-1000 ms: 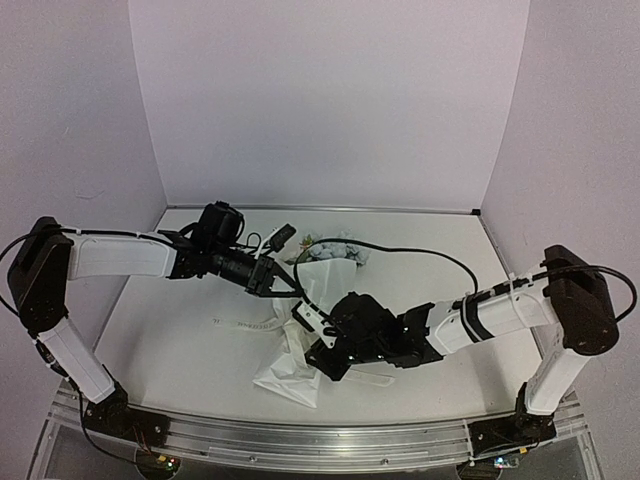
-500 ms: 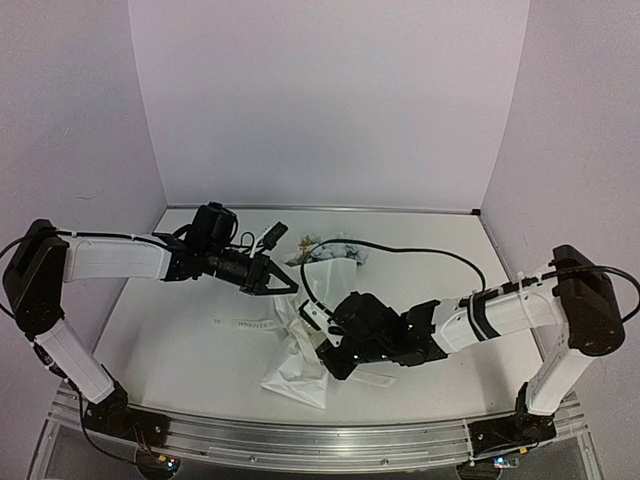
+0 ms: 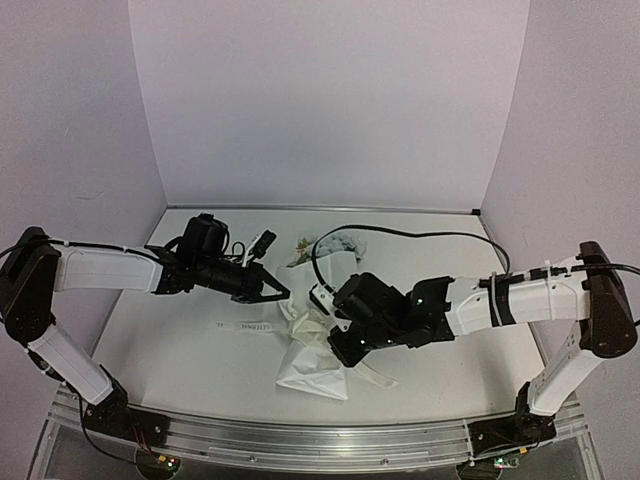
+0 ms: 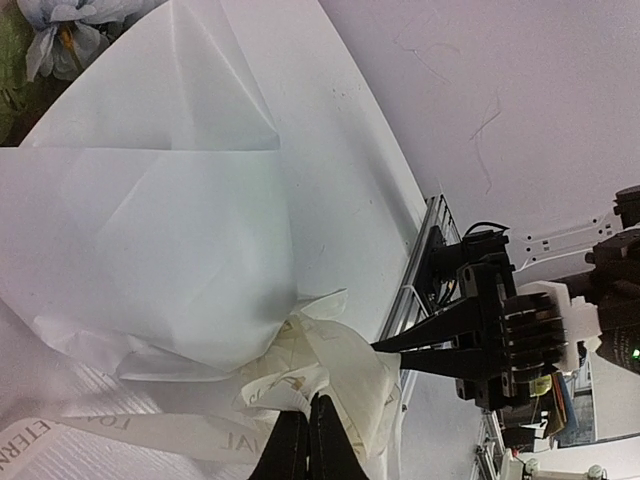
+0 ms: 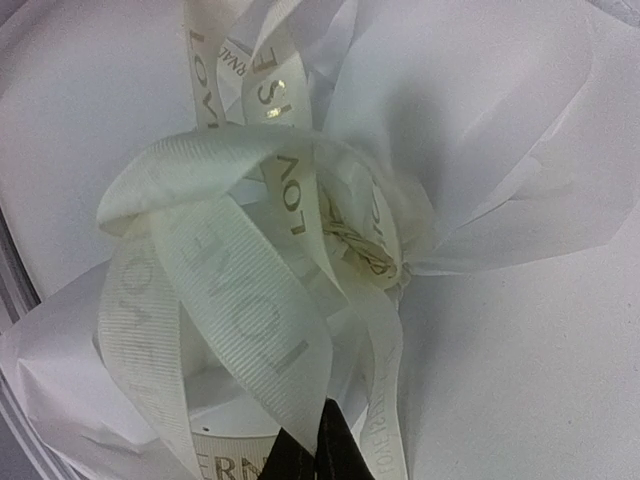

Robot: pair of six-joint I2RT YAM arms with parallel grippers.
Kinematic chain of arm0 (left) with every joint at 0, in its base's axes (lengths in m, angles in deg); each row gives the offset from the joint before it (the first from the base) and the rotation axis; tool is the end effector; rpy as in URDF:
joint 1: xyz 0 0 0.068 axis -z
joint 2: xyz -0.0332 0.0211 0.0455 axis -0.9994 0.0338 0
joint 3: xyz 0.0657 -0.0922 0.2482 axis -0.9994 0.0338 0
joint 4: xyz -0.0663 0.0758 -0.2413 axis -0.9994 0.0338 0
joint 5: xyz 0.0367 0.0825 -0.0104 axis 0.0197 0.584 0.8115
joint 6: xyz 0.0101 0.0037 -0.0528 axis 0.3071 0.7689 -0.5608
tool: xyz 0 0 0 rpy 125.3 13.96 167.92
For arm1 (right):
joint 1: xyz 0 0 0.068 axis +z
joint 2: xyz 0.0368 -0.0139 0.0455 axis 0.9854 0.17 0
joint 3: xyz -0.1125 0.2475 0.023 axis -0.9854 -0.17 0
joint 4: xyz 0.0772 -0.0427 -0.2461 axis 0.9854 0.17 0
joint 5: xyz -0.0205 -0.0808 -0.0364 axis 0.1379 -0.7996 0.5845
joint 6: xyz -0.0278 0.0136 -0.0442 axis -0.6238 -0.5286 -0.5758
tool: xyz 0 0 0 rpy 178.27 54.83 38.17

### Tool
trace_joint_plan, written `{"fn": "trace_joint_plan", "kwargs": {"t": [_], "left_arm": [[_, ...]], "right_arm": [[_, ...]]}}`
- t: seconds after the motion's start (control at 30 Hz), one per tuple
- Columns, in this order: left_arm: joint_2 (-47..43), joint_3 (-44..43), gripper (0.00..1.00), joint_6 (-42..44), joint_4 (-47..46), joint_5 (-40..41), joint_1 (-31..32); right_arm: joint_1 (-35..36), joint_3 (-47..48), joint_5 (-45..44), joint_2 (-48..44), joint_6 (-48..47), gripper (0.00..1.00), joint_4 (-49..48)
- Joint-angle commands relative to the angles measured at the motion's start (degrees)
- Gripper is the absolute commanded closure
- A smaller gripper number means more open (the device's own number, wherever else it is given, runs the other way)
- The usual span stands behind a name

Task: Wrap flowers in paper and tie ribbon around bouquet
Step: Tie the half-tied ribbon around the folded bouquet.

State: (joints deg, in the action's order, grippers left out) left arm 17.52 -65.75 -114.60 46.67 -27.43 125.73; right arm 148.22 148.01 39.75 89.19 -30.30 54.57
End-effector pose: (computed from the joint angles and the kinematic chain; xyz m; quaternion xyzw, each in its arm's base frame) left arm 0.2386 -0.2151 0.2153 0.2280 0.8068 -0.5155 0.1770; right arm 0.1335 0.3222 0.2127 -0.4034 0.8477 0.1963 0.2829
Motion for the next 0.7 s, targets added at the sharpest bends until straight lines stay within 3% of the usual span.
{"fn": "trace_joint_plan", "kwargs": {"t": [0.0, 0.33, 0.67], "left_arm": [[0.35, 0.08, 1.00, -1.01, -5.09, -1.33, -0.23], [1.88, -0.34, 1.00, 0.67, -3.98, -3.41, -0.23], [0.62, 2.23, 1.00, -1.26, -5.94, -2.06, -0.23]], "right_arm": [[0.11, 3.48, 0.61, 0.01, 1.74, 0.98, 3.56], [-0.53, 4.07, 4.39, 4.98, 3.20, 0.92, -0.48], [-0.62, 2.36, -3.72, 1.34, 2.69, 0.95, 1.46]]}}
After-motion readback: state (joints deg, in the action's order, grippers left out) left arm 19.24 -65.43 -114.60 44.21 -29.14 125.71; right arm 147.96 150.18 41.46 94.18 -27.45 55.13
